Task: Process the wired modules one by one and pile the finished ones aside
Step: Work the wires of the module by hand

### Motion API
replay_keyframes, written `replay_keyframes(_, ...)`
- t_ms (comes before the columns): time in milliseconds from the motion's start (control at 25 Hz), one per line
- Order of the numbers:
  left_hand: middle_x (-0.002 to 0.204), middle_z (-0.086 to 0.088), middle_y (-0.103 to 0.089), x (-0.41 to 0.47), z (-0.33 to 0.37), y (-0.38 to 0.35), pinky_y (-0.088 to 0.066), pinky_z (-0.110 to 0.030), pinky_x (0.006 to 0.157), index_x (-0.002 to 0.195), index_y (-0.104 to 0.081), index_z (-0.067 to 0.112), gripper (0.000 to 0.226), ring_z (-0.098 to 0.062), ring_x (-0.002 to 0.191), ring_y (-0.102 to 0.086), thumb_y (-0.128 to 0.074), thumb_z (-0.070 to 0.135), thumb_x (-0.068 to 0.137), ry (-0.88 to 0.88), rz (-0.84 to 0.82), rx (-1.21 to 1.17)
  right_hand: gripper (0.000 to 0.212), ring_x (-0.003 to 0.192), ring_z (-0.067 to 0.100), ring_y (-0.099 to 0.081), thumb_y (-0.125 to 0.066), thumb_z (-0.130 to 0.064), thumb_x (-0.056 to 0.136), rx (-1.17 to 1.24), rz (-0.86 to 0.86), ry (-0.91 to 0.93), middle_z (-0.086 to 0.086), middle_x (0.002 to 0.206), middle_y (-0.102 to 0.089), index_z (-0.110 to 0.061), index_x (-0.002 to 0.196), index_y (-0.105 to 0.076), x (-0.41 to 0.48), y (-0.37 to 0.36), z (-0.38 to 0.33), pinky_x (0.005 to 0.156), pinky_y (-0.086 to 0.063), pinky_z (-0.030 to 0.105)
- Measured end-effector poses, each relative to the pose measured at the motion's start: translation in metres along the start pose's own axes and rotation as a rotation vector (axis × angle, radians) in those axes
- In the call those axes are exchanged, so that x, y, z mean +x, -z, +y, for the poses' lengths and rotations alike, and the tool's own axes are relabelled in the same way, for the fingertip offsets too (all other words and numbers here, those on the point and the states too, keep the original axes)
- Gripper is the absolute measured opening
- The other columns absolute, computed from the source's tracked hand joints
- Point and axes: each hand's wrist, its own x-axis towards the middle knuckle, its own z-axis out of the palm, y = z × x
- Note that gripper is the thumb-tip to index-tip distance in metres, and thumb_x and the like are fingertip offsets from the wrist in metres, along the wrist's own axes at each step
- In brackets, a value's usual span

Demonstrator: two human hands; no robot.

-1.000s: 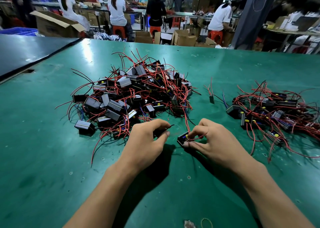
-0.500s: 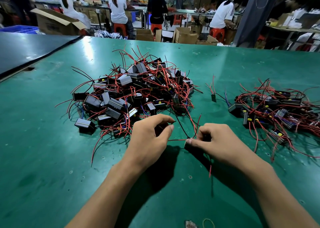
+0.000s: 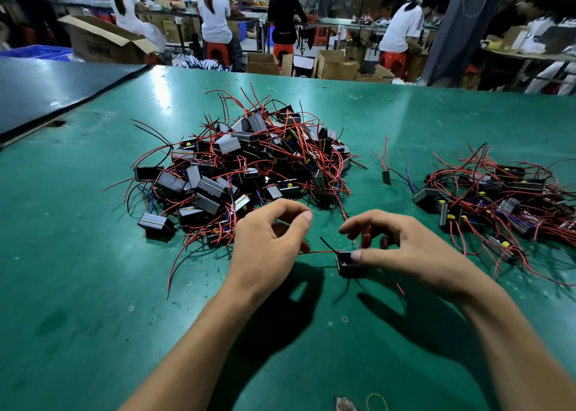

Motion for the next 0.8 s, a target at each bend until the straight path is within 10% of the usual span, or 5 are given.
replay_keyframes(200,0.064,0.000,-0.067,-0.002,0.001,-0.004,-0.055,-0.028,0.057,0.080,-0.071,0.017,0.011,-0.019,0.057,-0.066,-0.068,0.015,0.091,-0.037,0.020,-0.014,0.033,0.097,0.006,-0.067,-0.079,-0.034,0.075,0.139,-0.116,0.084,-0.006,0.103,-0.075,-0.033,0.108,-0.074,-0.004,-0.009,-0.012,0.087,-0.047,0.017)
replay_keyframes(400,0.068,-0.001,-0.068,-0.005,0.000,-0.009,-0.055,-0.035,0.060,0.080,-0.072,0.017,0.011,-0.024,0.062,-0.064,-0.069,0.015,0.090,-0.034,0.004,-0.015,0.010,0.065,-0.006,-0.058,-0.082,-0.019,0.082,0.090,0.034,0.152,-0.015,0.071,-0.070,-0.027,0.080,-0.076,0.001,-0.029,-0.008,0.066,-0.043,0.008)
replay_keyframes(640,0.074,0.001,-0.073,-0.004,-0.001,-0.009,-0.050,-0.017,0.059,0.089,-0.075,0.011,0.006,-0.012,0.062,-0.067,-0.070,0.010,0.089,0.005,-0.030,-0.069,0.014,0.065,0.012,-0.061,-0.078,-0.037,0.081,0.249,0.250,0.111,0.002,0.069,-0.068,-0.023,0.083,-0.076,0.006,-0.044,-0.005,0.067,-0.057,0.045)
replay_keyframes(800,0.078,0.002,-0.074,-0.005,-0.002,-0.009,-0.049,-0.015,0.062,0.093,-0.077,0.012,0.009,-0.008,0.066,-0.067,-0.070,0.009,0.088,0.011,-0.034,-0.068,0.012,0.055,0.010,-0.054,-0.075,-0.035,0.084,0.254,0.285,0.104,-0.005,0.060,-0.063,-0.025,0.080,-0.074,0.010,-0.051,-0.001,0.055,-0.046,0.032)
